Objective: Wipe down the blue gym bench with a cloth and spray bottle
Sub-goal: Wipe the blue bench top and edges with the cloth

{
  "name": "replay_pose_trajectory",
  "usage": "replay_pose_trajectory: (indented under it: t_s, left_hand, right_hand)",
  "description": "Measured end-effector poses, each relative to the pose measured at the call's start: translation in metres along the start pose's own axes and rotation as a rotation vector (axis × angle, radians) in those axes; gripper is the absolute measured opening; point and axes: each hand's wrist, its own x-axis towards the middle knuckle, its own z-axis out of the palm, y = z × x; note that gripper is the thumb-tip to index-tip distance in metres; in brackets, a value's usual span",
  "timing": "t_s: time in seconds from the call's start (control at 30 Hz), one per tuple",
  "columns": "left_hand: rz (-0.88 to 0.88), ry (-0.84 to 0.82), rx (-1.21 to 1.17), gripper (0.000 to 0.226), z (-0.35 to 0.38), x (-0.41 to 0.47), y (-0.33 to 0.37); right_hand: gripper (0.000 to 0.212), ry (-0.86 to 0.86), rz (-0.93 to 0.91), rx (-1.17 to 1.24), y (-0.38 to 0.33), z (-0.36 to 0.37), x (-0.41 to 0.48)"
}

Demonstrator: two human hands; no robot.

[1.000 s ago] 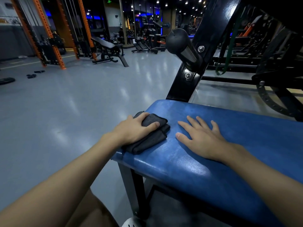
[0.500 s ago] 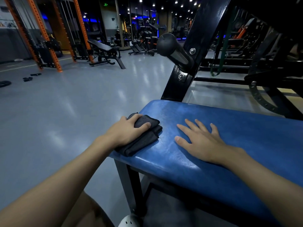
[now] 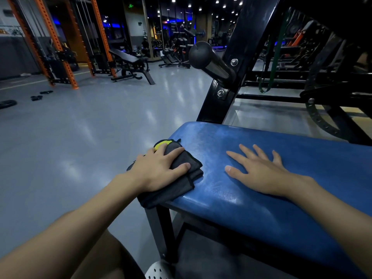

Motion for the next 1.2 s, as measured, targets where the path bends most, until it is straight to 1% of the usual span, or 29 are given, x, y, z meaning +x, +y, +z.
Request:
replay_pose_trajectory:
  t_s: [0.17,0.23,0.33,0.37,0.43,0.53,0.57,0.63,0.67,0.73,0.77,0.83,0.93,0.97,1.0,1.1,1.13,1.2]
  left_hand:
    - [0.101,-0.046,0.091,0.094,-0.007,0.036,0.027]
    - [0.152,-0.060,0.093,0.093,-0.008,0.053,0.038]
    - [0.244,-0.063,0.087,0.085,-0.009,0.066,0.051]
    - [0.277,-0.056,0.083,0.083,-0.008,0.067,0.053]
    - [0.355,-0.035,0.055,0.085,-0.005,0.063,0.055]
    - [0.468,-0.043,-0.042,0.084,-0.003,0.052,0.057]
    - [0.471,-0.048,-0.109,0.080,-0.005,0.048,0.057]
    - [0.401,-0.011,-0.220,0.076,-0.013,0.045,0.052]
    - [0.354,0.018,-0.225,0.077,-0.016,0.045,0.047]
    - [0.301,0.038,-0.217,0.086,-0.020,0.042,0.032]
    - [0.282,0.022,-0.228,0.087,-0.021,0.040,0.025]
    - [0.255,-0.049,-0.219,0.091,-0.022,0.033,0.016]
    - [0.261,-0.153,-0.172,0.102,-0.027,0.030,0.017]
    - [0.263,-0.179,-0.164,0.104,-0.028,0.030,0.018]
    - [0.269,-0.192,-0.163,0.105,-0.028,0.030,0.018]
    - [0.301,-0.167,-0.206,0.105,-0.022,0.028,0.012]
    - [0.319,-0.148,-0.225,0.104,-0.019,0.026,0.010]
    - [0.369,-0.117,-0.251,0.099,-0.015,0.018,0.010]
  right_hand:
    - [0.070,0.029,-0.012,0.049,0.000,0.003,0.002]
    - [0.064,0.065,-0.011,0.112,0.002,0.001,0.001]
    - [0.051,0.184,-0.015,0.254,0.010,0.001,0.001]
    - [0.047,0.222,-0.016,0.299,0.013,0.000,0.002]
    - [0.044,0.256,-0.008,0.368,0.014,-0.003,0.001]
    - [0.045,0.222,0.020,0.343,0.010,-0.009,0.002]
    - [0.046,0.222,0.026,0.310,0.008,-0.011,0.004]
    - [0.049,0.259,0.015,0.262,0.005,-0.017,0.007]
    - [0.051,0.271,-0.016,0.285,0.002,-0.021,0.009]
    - [0.056,0.245,-0.112,0.417,-0.008,-0.028,0.012]
    - [0.058,0.211,-0.160,0.477,-0.013,-0.031,0.014]
    - [0.067,0.106,-0.223,0.500,-0.021,-0.034,0.021]
    - [0.079,-0.110,-0.250,0.373,-0.025,-0.036,0.031]
    - [0.082,-0.141,-0.241,0.321,-0.025,-0.036,0.031]
    - [0.084,-0.133,-0.226,0.273,-0.025,-0.036,0.032]
    - [0.076,-0.068,-0.217,0.208,-0.027,-0.034,0.028]
    - [0.077,-0.058,-0.212,0.224,-0.028,-0.032,0.025]
    - [0.086,-0.037,-0.190,0.260,-0.029,-0.028,0.019]
